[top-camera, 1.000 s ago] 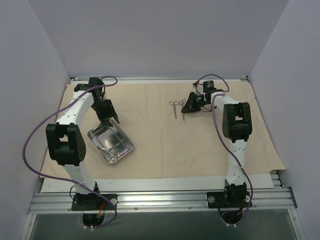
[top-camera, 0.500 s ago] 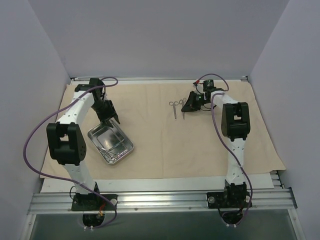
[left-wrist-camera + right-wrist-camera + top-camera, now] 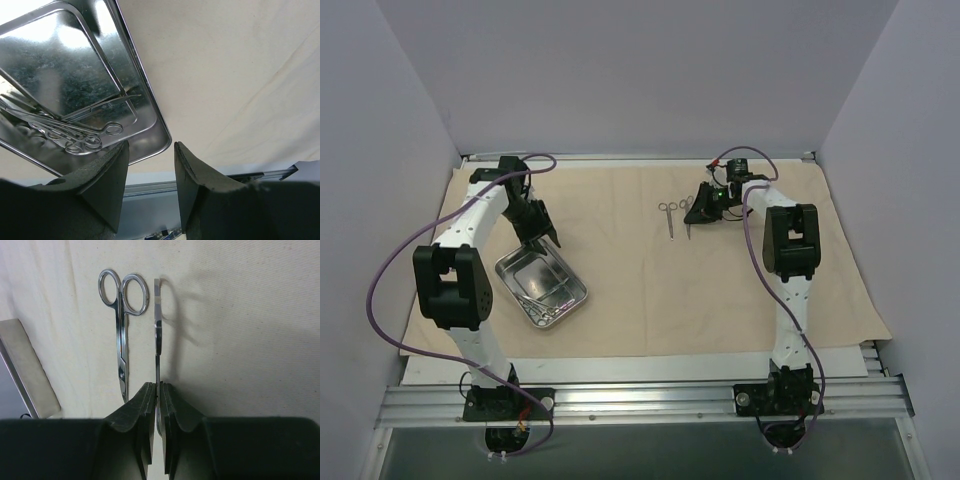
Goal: Open and lay out the surgical kit
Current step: Place the medical item in the surgical kit, then pick up the medical item from the container.
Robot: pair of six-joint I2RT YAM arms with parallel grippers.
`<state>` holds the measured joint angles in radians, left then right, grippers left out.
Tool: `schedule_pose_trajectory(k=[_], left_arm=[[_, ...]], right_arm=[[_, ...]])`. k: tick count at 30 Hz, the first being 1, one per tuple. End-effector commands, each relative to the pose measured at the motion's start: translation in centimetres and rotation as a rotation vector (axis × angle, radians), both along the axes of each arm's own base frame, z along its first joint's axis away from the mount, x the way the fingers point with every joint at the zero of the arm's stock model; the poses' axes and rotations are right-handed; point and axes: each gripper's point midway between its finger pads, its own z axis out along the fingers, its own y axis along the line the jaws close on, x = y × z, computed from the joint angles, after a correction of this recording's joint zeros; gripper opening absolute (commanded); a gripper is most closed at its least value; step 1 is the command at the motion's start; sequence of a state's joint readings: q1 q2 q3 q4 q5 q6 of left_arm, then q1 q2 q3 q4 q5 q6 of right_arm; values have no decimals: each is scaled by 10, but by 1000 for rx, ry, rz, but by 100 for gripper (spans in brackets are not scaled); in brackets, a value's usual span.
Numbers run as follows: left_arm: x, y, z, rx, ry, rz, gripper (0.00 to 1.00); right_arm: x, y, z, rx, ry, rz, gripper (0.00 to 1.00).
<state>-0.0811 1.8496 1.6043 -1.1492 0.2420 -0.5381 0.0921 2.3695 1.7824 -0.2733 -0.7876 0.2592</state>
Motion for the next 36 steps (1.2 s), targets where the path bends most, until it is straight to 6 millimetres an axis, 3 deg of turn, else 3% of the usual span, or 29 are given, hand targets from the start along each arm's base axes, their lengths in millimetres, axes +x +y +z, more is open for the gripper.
schedule_pose_trajectory(k=[1, 9, 15, 18, 20, 22, 23, 26, 28, 32, 36], left_arm=[[5, 0, 8, -15, -40, -7, 50], [0, 4, 2, 7, -23, -6, 51], [0, 7, -1, 21, -20, -14, 52], [-5, 10, -10, 43, 5, -44, 52], [-15, 14, -18, 66, 59, -56, 52], [-23, 17, -25, 86, 106, -56, 50], [-28, 16, -27, 95, 133, -43, 48], [-37, 8, -35, 61, 155, 24, 48], [-46, 3, -41, 35, 177, 69, 48], [-39, 1, -37, 4, 159, 232, 49], [-40, -1, -33, -10, 182, 386, 50]], right_arm=[[-13, -30, -22, -152, 74, -34, 12], [-17, -39, -27, -216, 110, -48, 34], [-11, -47, -18, -282, 103, -81, 37], [-5, -60, -3, -357, 89, -125, 38], [5, -66, 24, -393, 51, -158, 38], [3, -67, 45, -408, 43, -169, 38], [2, -59, 68, -395, 8, -164, 39], [-8, -36, 104, -386, -52, -125, 40], [-17, -23, 116, -373, -69, -99, 40], [-41, 12, 147, -323, -116, -48, 40], [-71, 54, 163, -285, -158, 36, 41]])
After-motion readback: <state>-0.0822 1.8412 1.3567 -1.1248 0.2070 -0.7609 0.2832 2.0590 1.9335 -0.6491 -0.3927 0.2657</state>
